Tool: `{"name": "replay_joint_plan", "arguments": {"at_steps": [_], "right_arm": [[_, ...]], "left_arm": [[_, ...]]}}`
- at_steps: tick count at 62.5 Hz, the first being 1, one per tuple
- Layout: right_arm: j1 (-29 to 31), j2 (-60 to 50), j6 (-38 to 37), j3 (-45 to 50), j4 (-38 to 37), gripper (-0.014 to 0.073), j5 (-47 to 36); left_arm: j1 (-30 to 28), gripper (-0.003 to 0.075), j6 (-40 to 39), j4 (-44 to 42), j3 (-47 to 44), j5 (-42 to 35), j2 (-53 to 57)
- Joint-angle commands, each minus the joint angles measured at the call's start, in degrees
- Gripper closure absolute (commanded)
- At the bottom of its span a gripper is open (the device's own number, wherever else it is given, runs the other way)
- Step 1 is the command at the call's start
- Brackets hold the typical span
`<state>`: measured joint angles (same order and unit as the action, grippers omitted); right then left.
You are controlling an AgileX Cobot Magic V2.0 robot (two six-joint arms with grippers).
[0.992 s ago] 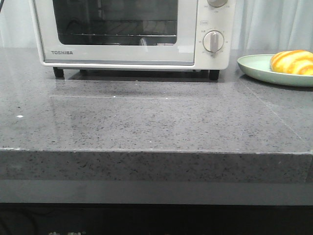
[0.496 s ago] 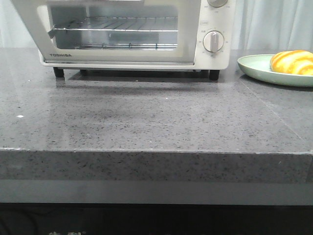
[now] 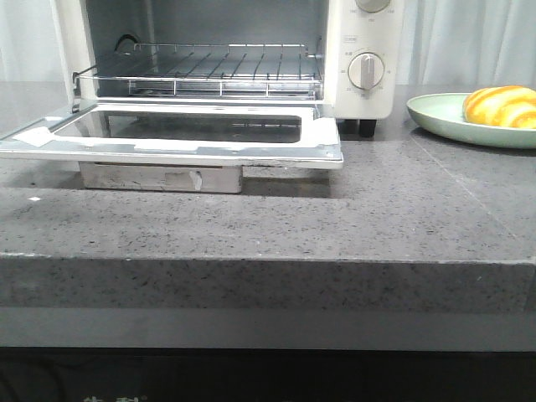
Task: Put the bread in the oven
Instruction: 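Lower the right gripper over the striped bread and close on it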
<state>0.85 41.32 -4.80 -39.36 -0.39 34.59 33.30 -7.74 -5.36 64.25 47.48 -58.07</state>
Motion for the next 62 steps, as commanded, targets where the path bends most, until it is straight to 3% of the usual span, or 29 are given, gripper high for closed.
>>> {"name": "replay_joint_plan", "arguments": {"at_steps": [1,41,62], "right_arm": [[0.3,2.8,-0.4,-5.2,0.0,-0.0001,-1.0],[2.3,40.9,-0.8,-36.3,0.0,-0.0001,9.1],[2.3,53.9,-0.8,-45.2,0.0,-0.0001,9.3]], "left_arm": [[0.2,0.0738,-5.1,-5.8,-0.1,-1.7,3.2],[0.2,0.0738,-5.2,-6.0,-1.0,-1.9,5.1],[0.2,0.0738,-5.2,-6.0,-1.0,-1.9,5.1]]}}
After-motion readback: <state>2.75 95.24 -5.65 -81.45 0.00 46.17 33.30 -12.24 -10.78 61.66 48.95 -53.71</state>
